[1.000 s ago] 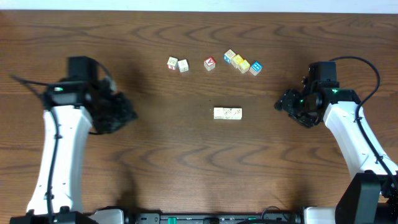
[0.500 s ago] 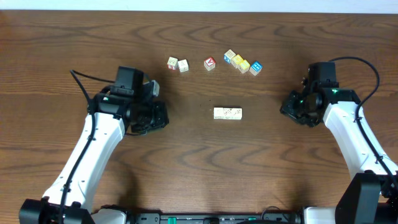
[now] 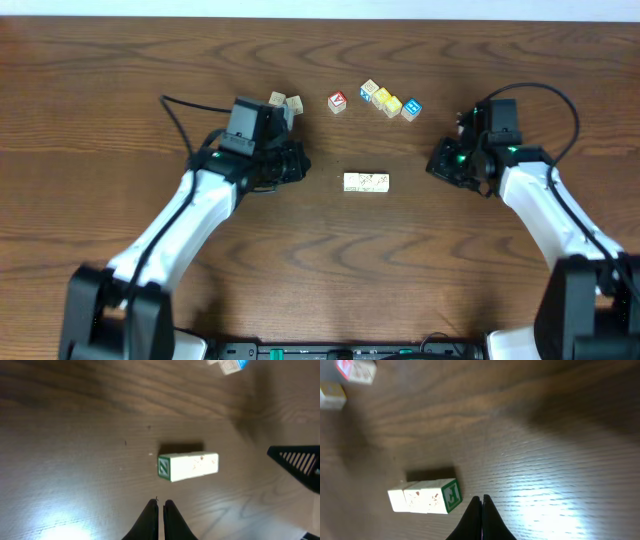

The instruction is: Lift 3 blocks

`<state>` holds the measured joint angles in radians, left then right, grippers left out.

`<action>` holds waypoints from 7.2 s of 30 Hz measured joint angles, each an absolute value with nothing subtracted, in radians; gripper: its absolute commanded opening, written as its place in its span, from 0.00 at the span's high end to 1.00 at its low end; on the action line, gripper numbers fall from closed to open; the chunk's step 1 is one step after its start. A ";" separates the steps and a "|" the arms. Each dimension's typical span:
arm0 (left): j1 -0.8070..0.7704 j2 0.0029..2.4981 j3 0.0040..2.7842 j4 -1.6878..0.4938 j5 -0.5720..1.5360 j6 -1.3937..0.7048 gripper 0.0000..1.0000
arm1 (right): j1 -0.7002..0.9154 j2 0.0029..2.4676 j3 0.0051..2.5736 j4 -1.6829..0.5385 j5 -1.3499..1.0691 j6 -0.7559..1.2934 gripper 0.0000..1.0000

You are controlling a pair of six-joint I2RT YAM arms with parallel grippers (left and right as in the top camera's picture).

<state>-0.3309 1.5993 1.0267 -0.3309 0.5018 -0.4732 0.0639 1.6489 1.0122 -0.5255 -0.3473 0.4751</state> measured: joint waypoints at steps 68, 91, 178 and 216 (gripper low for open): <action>-0.369 1.925 1.023 -0.096 0.683 -0.451 0.93 | 0.007 1.993 1.006 -0.379 -0.878 0.265 0.99; -0.378 1.925 1.023 -0.096 0.673 -0.453 0.93 | 0.023 1.993 1.006 -0.377 -0.890 0.256 0.99; -0.434 1.925 1.023 -0.065 0.584 -0.505 0.93 | 0.053 1.993 1.006 -0.334 -0.877 0.239 0.99; -0.434 1.925 1.023 -0.066 0.576 -0.505 0.93 | 0.175 1.874 1.007 -0.400 -0.559 0.304 0.99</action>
<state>-0.4339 1.9247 1.0229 -0.0662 0.5762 -0.5053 0.1745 1.8736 1.0065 -0.4004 -0.5587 0.3038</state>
